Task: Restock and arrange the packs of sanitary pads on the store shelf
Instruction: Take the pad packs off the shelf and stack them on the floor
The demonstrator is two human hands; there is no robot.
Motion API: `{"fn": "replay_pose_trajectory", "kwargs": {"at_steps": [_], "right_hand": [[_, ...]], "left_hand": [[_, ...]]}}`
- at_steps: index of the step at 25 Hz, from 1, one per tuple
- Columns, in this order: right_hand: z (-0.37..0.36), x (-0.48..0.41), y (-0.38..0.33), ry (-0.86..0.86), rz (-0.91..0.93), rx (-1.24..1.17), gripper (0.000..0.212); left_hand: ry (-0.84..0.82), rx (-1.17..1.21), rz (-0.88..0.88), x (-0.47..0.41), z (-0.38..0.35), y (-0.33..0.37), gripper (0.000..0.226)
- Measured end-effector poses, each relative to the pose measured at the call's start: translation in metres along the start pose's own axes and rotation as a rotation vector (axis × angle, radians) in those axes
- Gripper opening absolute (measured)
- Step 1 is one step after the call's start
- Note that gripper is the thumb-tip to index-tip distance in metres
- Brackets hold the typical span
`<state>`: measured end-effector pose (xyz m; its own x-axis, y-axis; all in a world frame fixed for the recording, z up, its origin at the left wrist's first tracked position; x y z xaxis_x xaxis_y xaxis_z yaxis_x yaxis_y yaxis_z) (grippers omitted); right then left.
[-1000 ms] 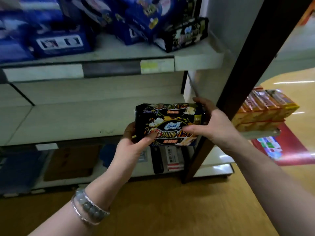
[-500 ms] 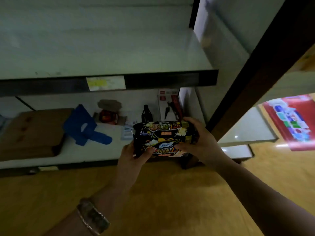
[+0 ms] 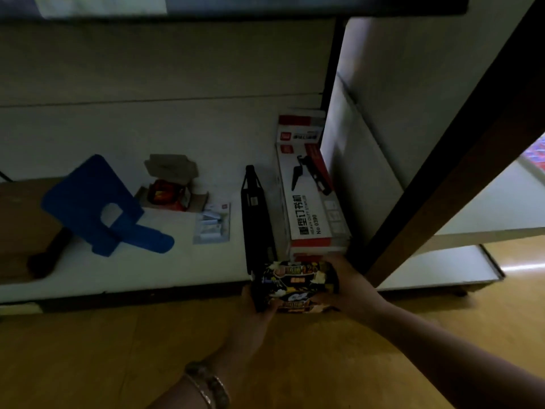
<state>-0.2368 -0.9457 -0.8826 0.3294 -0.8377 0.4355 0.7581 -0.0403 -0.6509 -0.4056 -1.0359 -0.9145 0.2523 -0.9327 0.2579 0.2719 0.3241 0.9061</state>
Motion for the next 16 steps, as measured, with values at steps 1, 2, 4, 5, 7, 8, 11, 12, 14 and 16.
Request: {"fn": "replay_pose_trajectory", "kwargs": {"at_steps": [1,2,4,5,7,8,11,12,14,16], "right_hand": [[-0.009,-0.006,0.011,0.001,0.002,0.044,0.066],[-0.017,-0.01,0.022,0.006,-0.002,0.088,0.067],[-0.033,-0.019,0.045,0.007,-0.054,0.151,0.064],[-0.041,-0.024,0.058,0.007,-0.08,0.18,0.061],[-0.054,-0.033,0.079,0.0,-0.099,0.22,0.057],[-0.059,-0.038,0.088,-0.004,-0.1,0.223,0.057],[-0.075,-0.048,0.107,0.028,-0.103,0.233,0.056],[-0.079,-0.05,0.11,0.055,-0.107,0.231,0.052],[-0.087,-0.057,0.12,0.101,-0.129,0.212,0.041],[-0.091,-0.062,0.127,0.132,-0.172,0.262,0.036]], "left_hand": [[-0.028,-0.062,0.048,-0.003,-0.009,-0.021,0.053],[-0.074,-0.108,0.108,-0.004,-0.02,-0.039,0.053],[-0.139,-0.157,0.173,-0.008,-0.041,-0.069,0.049],[-0.164,-0.176,0.172,-0.012,-0.053,-0.081,0.045],[-0.173,-0.173,0.166,-0.02,-0.068,-0.094,0.04],[-0.176,-0.135,0.192,-0.022,-0.073,-0.1,0.04],[-0.153,-0.008,0.266,-0.026,-0.082,-0.121,0.045],[-0.147,0.012,0.27,-0.027,-0.084,-0.125,0.046],[-0.144,0.026,0.259,-0.033,-0.09,-0.128,0.048],[-0.16,0.031,0.233,-0.036,-0.096,-0.123,0.049]]}}
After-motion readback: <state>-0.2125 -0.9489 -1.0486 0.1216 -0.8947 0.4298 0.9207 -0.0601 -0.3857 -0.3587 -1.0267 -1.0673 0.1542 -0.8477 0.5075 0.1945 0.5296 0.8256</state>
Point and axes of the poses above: each hand's wrist, its own x-axis away from the middle knuckle, its own z-axis out of the back of the hand, y = z × x, the point moved 7 cm from there along -x, towards the middle knuckle, and after that the axes turned 12 degrees about -z, right-handed, at the moved point
